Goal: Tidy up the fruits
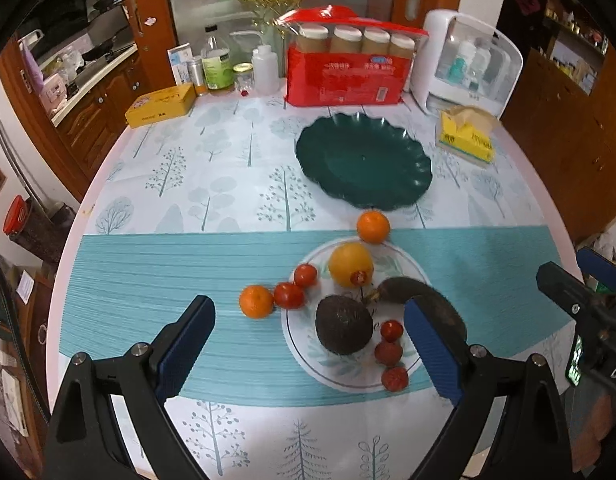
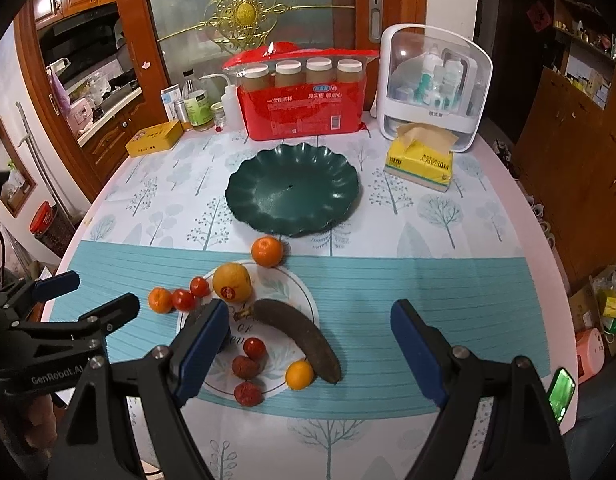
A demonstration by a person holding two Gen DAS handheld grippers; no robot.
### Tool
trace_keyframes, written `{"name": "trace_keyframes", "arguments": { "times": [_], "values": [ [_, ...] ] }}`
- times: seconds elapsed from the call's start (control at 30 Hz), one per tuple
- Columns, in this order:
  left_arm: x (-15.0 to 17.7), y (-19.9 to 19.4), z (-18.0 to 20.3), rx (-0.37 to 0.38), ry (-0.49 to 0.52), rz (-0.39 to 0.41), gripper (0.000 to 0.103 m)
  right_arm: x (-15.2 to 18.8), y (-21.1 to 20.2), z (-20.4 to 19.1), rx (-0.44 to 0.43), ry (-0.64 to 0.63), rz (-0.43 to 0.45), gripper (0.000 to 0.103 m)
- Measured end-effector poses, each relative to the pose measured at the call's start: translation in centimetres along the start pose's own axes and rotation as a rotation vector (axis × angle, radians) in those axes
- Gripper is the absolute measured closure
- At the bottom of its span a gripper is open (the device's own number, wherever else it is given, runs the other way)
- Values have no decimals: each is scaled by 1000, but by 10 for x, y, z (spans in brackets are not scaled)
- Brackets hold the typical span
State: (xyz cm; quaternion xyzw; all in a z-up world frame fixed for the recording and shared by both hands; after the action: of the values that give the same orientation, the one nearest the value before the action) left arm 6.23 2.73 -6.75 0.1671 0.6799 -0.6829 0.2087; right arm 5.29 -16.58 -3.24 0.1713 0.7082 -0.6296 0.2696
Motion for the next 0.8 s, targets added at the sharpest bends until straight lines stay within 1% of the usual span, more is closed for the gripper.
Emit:
{"name": "trace_keyframes", "arguments": {
  "times": [0.1, 0.23, 0.3, 0.37, 0.43, 0.5, 0.67, 0.8],
  "values": [
    [-7, -4, -7, 23, -23, 16, 8, -10, -4, 3, 15, -20, 18, 18],
    [-17, -4, -19, 17, -47, 27, 8, -19, -7, 4, 18, -49, 30, 18],
    [-20, -4, -23, 13, -44, 40, 8, -22, -9, 4, 19, -63, 37, 19],
    [-23, -3, -29, -6, -31, 52, 8, -24, -7, 4, 16, -78, 34, 18],
    [-23, 4, -35, -33, -7, 32, 8, -22, 0, 5, 14, -90, 17, 19],
    [-21, 12, -41, -41, 4, 1, 8, -18, 9, 7, 21, -101, -6, 19],
    [-14, 34, -58, -32, 10, -19, 8, -3, 36, 10, 27, -117, -67, 20],
    [-5, 55, -62, -29, 52, -43, 8, 15, 64, 11, 26, -125, -134, 20]
  ]
}}
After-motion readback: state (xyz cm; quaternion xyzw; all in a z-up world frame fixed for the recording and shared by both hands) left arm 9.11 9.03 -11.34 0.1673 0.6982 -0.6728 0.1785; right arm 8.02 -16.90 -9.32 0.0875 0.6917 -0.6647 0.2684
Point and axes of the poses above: each gripper's, at about its wrist camera, not at the fingertips, and y roughly the way its jaws point, z to its right, x to its underside, the point moved 9 cm from there along y, roughly the way its jaws point, and after that the axes turned 2 degrees about -x, right-handed, at the moved point
